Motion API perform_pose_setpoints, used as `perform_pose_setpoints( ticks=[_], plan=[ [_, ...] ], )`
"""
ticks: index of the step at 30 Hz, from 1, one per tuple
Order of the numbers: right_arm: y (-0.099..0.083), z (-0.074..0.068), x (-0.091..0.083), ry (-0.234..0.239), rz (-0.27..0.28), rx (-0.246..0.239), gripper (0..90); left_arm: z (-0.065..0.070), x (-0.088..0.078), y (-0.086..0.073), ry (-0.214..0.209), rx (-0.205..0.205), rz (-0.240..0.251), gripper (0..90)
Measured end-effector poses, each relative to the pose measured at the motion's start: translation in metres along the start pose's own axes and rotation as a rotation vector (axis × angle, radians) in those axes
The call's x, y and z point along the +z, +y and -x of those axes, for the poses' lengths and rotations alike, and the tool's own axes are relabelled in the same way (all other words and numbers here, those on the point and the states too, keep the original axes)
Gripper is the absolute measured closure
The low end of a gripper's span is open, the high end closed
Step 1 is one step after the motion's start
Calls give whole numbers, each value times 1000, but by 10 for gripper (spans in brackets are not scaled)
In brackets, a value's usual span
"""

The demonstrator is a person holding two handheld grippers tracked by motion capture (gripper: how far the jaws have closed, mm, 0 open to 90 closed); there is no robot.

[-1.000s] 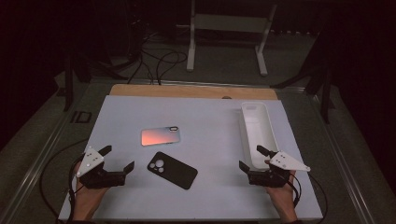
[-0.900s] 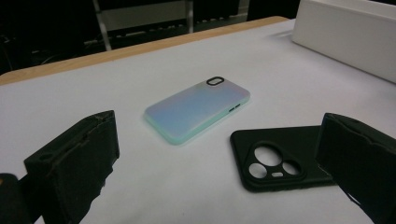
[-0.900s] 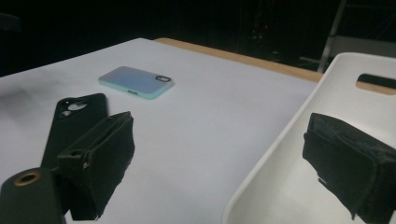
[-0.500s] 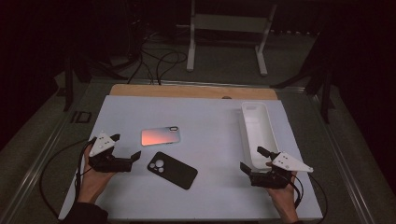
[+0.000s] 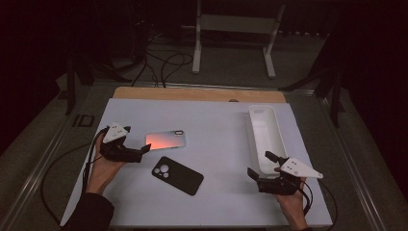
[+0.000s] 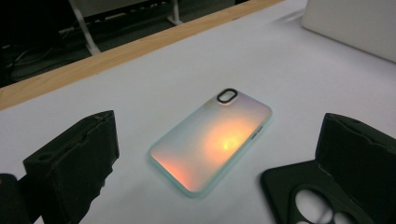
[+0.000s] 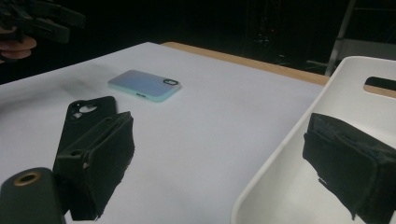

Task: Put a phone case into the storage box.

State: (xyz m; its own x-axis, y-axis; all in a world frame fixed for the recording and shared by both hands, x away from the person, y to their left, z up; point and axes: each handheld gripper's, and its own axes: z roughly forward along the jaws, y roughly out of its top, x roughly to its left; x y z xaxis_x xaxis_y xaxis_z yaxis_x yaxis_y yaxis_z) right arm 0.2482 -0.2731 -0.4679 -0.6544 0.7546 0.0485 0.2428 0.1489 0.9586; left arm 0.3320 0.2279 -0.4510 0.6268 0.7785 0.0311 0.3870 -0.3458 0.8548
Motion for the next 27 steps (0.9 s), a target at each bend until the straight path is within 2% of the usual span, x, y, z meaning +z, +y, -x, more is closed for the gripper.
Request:
perform_pose_setpoints(
  ticks=[5,12,27],
  plan=[
    [0,1,-1,0,1,4,90,-5,12,3,-4,15,-37,0],
    [-1,0,1,7,-7,-2,90,-9,30,6,-32,19,-88,0],
    [-1,-1,2,13,-14,-6,90,-20,64,-1,-52,-2,-160,0]
  ],
)
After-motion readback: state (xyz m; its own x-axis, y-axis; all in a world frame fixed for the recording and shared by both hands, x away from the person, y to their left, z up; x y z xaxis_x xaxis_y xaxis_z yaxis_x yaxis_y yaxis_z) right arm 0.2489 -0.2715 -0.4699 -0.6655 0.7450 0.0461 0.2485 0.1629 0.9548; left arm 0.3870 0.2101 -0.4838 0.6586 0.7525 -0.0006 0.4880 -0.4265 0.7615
